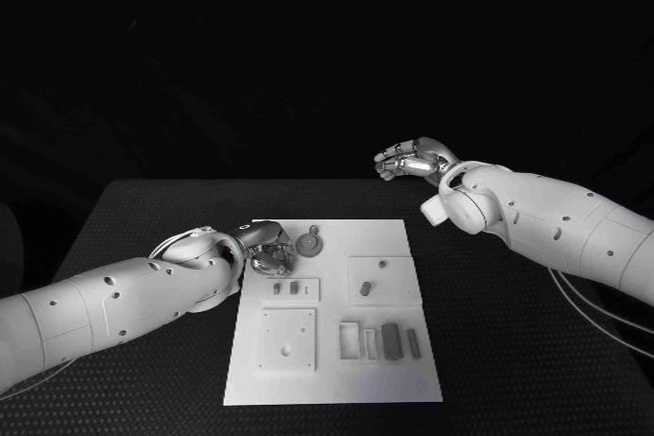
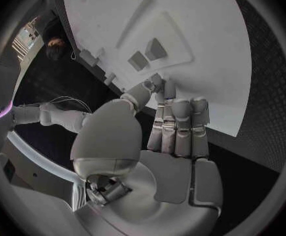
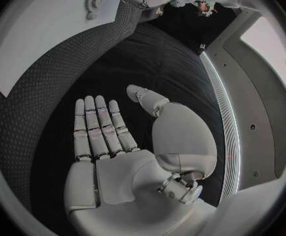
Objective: Assemble the parts on the task board
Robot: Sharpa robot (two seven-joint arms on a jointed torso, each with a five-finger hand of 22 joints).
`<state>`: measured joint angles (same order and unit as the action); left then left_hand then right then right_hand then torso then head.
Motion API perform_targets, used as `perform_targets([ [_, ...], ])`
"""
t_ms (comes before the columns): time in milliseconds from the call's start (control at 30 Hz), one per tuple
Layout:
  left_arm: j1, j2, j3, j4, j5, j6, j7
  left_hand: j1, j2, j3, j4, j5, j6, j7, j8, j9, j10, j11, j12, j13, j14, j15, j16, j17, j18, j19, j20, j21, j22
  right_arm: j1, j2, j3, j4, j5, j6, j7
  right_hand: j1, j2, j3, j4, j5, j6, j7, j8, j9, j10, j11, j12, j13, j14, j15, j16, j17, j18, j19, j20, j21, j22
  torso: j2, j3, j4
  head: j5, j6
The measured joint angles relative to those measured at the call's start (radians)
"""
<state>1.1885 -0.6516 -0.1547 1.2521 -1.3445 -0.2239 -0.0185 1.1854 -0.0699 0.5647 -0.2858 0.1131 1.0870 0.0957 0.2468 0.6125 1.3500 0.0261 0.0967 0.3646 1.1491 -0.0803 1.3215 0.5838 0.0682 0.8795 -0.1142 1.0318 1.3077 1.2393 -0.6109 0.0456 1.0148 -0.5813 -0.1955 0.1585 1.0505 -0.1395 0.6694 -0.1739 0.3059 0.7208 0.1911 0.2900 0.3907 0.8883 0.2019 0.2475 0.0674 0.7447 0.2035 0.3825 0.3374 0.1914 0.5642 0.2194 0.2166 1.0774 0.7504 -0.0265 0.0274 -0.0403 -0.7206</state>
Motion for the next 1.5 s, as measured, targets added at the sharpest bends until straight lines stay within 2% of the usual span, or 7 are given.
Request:
perform_targets([
  [333, 0.002, 0.008, 0.001, 0.002, -0.037, 0.009, -0.024, 0.0, 0.0, 0.0, 0.0, 0.0, 0.0, 0.0, -0.002, 0.0, 0.0, 0.0, 0.0, 0.001, 0.0, 0.0, 0.007, 0.0, -0.001, 0.002, -0.002, 0.004, 0.0, 0.0, 0.0, 0.0, 0.0, 0.0, 0.0, 0.0, 0.0, 0.0, 0.0, 0.0, 0.0, 0.0, 0.0, 0.0, 0.0, 0.0, 0.0, 0.0, 0.0, 0.0, 0.0, 0.0, 0.0, 0.0, 0.0, 0.0, 0.0, 0.001, 0.0, -0.0001, 0.0006, -0.003, -0.002],
  [800, -0.002, 0.031, 0.0, -0.016, -0.087, 0.024, -0.055, 0.015, 0.001, -0.001, -0.001, 0.0, 0.003, -0.003, 0.004, 0.0, 0.005, -0.003, 0.004, 0.003, 0.004, -0.003, 0.011, 0.0, -0.001, 0.008, -0.003, 0.01, 0.0, 0.0, 0.001, 0.0, -0.001, 0.0, 0.0, 0.0, 0.0, 0.0, 0.0, 0.0, 0.0, 0.0, 0.0, 0.0, 0.0, 0.0, 0.0, 0.0, 0.0, 0.0, 0.0, 0.0, -0.001, 0.0, 0.0, 0.0, -0.004, 0.002, 0.0, -0.002, 0.001, -0.003, -0.004],
  [1367, -0.006, 0.025, -0.002, -0.015, -0.062, 0.016, -0.054, 0.009, 0.007, -0.001, -0.002, 0.0, -0.001, -0.004, -0.004, -0.005, 0.005, -0.003, -0.004, 0.002, 0.004, -0.003, 0.011, -0.005, -0.002, 0.011, -0.007, 0.01, 0.0, 0.0, -0.001, 0.0, -0.001, 0.0, 0.0, 0.0, 0.0, 0.0, 0.0, 0.0, 0.004, 0.0, 0.0, 0.0, -0.001, 0.0, 0.0, 0.0, 0.0, 0.0, 0.0, 0.0, -0.001, 0.0, 0.0, 0.0, -0.004, 0.003, -0.001, -0.0008, 0.0016, -0.005, -0.004],
  [1400, -0.006, 0.025, -0.002, -0.015, -0.059, 0.014, -0.054, 0.009, 0.007, -0.001, -0.002, 0.0, -0.004, -0.001, -0.004, -0.005, 0.005, -0.003, -0.004, 0.002, 0.004, -0.003, 0.011, -0.006, -0.002, 0.011, -0.007, 0.01, 0.0, 0.0, -0.001, 0.0, -0.001, 0.0, 0.0, 0.0, 0.0, 0.0, 0.0, 0.0, 0.004, 0.0, 0.0, 0.0, -0.001, 0.0, 0.0, 0.0, 0.0, 0.0, 0.0, 0.0, -0.001, 0.0, 0.0, 0.0, -0.004, 0.003, -0.001, -0.0008, 0.0016, -0.006, -0.004],
  [1433, -0.007, 0.024, -0.003, -0.016, -0.056, 0.013, -0.054, 0.012, 0.004, 0.001, -0.004, 0.0, -0.029, 0.014, -0.016, -0.009, 0.002, 0.0, -0.011, 0.001, 0.001, -0.001, 0.005, -0.009, -0.002, 0.011, -0.007, 0.01, 0.0, 0.0, -0.002, 0.0, -0.001, 0.0, 0.0, 0.0, 0.0, 0.0, 0.0, 0.0, 0.004, 0.0, 0.0, 0.0, -0.001, 0.0, 0.0, 0.0, 0.0, 0.0, 0.0, 0.0, -0.002, 0.0, 0.0, 0.0, -0.004, 0.003, -0.001, -0.0008, 0.0015, -0.006, -0.003],
  [1500, -0.008, 0.022, -0.004, -0.019, -0.048, 0.011, -0.054, 0.026, -0.005, 0.008, -0.003, 0.0, -0.069, 0.016, -0.035, -0.019, -0.014, 0.005, -0.017, 0.006, -0.019, 0.004, -0.01, -0.017, -0.005, 0.006, -0.003, 0.001, 0.0, 0.0, -0.002, 0.0, -0.001, 0.0, 0.0, 0.0, 0.0, 0.0, 0.0, 0.0, 0.004, 0.0, 0.0, 0.0, -0.001, 0.0, 0.0, 0.0, 0.0, 0.0, 0.0, 0.0, -0.001, 0.0, 0.0, 0.0, -0.004, 0.003, -0.001, -0.0008, 0.0016, -0.006, -0.003],
])
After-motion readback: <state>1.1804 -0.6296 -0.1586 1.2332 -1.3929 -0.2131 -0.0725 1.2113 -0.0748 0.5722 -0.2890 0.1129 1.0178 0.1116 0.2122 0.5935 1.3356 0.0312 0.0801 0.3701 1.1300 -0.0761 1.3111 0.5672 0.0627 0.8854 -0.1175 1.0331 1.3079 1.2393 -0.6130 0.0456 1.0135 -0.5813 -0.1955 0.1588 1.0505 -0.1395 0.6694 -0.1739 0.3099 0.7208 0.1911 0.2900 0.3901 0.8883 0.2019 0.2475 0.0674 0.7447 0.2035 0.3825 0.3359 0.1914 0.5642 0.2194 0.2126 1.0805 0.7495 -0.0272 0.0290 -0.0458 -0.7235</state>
